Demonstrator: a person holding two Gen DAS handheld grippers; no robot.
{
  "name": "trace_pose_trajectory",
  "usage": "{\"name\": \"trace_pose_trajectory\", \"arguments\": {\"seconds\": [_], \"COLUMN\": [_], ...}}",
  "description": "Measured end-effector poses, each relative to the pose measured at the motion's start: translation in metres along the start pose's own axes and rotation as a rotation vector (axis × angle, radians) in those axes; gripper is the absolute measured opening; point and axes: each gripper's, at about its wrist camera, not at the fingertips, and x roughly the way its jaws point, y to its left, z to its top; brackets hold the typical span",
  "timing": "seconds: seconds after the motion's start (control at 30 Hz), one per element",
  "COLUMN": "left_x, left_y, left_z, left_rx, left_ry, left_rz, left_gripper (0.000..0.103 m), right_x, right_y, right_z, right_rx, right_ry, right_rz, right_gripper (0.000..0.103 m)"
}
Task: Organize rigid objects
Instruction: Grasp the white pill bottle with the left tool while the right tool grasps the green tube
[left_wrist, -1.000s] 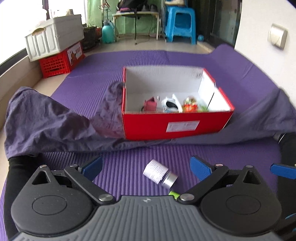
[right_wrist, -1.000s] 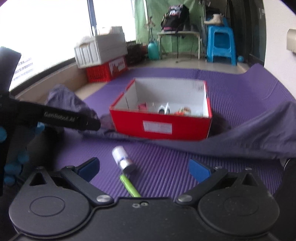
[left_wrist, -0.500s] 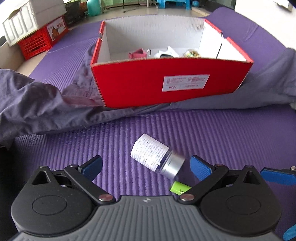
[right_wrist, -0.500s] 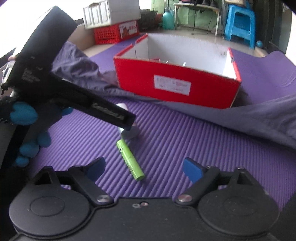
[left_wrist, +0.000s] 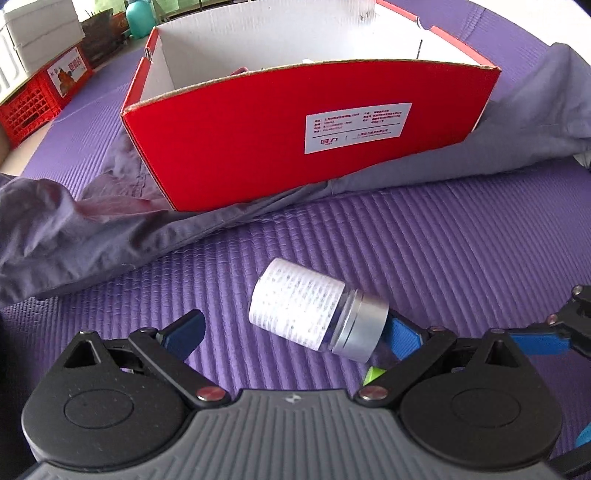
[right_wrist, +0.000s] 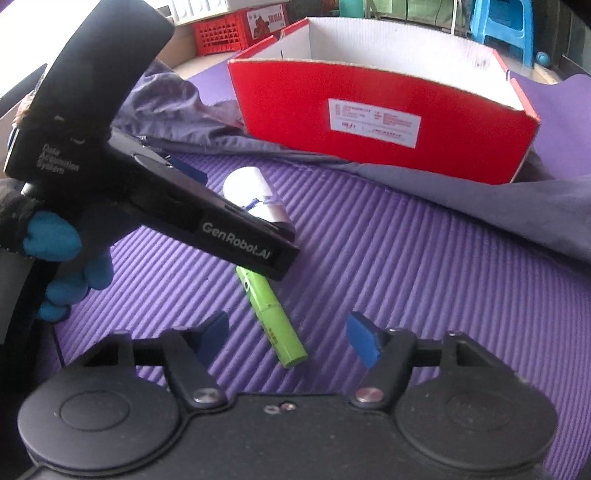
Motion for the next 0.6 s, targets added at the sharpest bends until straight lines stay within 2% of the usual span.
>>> {"name": "trace_pose_trajectory", "arguments": {"seconds": [0.1,0.17,0.23,0.33,0.37,0.5,0.6], "left_x": [0.003,0.003,0.003,0.001,0.0,-0.002,-0.003], "left_y": [0.001,0.002,0.003,0.003,0.003,0.004,0.007], "left_z": [0.0,0.0,-0.001,0.0,0.0,-0.002,-0.003], "left_rx": [-0.01,-0.016,-0.024,-0.028,-0.026,-0.032,-0.052], "left_ry": [0.001,-0.008,-0.013,-0.023,-0.027,-0.035,-0.028], "left_rz": [0.004,0.004,-0.003,-0.002,0.004,0.009,0.015], "left_gripper": [0.101,0.097,0.084,0.074,0.074,0.073,0.073], "right_x": [0.006,0.008,0.011,0.013,0.014,0.014,0.013], "right_y": [0.0,0.002,0.004,0.009,0.01,0.012,0.009], "right_z": [0.001,0.002,0.003,0.006,0.007,0.007,0.007], "right_rx": [-0.002,-0.004,-0.01,-0.03,-0.033,-0.027,-0.01], "right_ry": [0.007,0.005,0.003,-0.004,-0.003,-0.011,-0.017], "right_rz": [-0.003,-0.009,-0.01,-0.025,-0.023,-0.043,-0.058], "right_gripper": [0.06,0.056,0.053,0.049,0.046,0.044,0.034]}}
